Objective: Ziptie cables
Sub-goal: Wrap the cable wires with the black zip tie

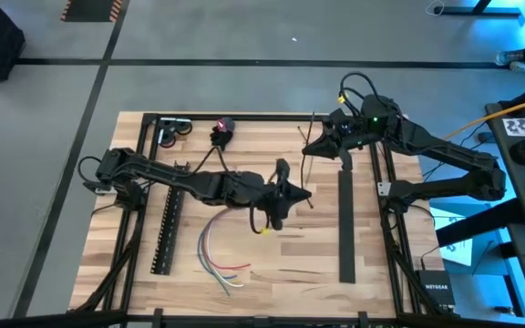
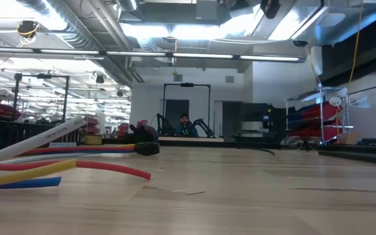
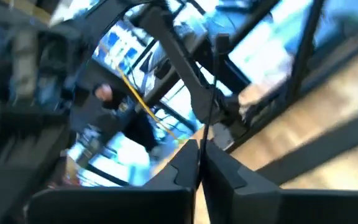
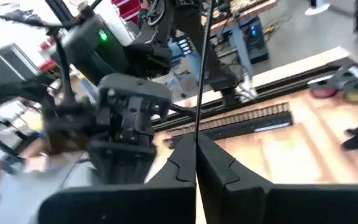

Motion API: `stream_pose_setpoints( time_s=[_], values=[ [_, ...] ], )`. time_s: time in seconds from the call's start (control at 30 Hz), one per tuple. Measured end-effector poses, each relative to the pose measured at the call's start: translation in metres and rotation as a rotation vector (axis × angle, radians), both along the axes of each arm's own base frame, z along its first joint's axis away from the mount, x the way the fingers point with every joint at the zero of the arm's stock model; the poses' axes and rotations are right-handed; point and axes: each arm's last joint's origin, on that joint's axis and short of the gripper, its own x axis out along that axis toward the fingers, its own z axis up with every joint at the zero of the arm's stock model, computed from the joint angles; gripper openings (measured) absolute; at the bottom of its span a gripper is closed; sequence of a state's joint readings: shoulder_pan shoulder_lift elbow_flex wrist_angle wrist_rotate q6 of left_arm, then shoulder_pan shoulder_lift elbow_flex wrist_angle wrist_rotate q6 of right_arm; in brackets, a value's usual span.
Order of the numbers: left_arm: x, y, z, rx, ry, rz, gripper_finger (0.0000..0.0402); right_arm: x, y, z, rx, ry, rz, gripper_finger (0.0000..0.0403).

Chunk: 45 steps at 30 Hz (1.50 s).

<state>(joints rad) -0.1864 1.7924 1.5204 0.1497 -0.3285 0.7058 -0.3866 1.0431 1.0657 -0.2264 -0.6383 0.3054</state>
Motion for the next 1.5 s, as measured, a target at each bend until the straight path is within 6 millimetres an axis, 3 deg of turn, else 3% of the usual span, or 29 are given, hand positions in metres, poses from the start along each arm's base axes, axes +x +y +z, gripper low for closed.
stream_pose_setpoints(
  time_s=[0.37, 0.67, 1.13, 1.5],
  values=[
    [0.003, 0.019, 0.016, -0.871, -0.299, 0.072, 0.0001, -0.003, -0.003, 0.001, -0.602, -0.095, -0.051, 0.0],
    [0.001, 0.031, 0.036, -1.293, -0.525, -0.019, 0.0, -0.003, -0.009, -0.003, -1.102, -0.029, -0.116, 0.0],
    [0.003, 0.041, 0.027, -1.38, -0.471, 0.045, 0.0, 0.003, -0.014, -0.016, -1.227, 0.112, -0.089, 0.0],
    [0.006, 0.049, 0.019, -1.312, -0.402, 0.098, 0.0, 0.011, -0.018, -0.024, -1.243, 0.156, -0.076, 0.0]
  ],
)
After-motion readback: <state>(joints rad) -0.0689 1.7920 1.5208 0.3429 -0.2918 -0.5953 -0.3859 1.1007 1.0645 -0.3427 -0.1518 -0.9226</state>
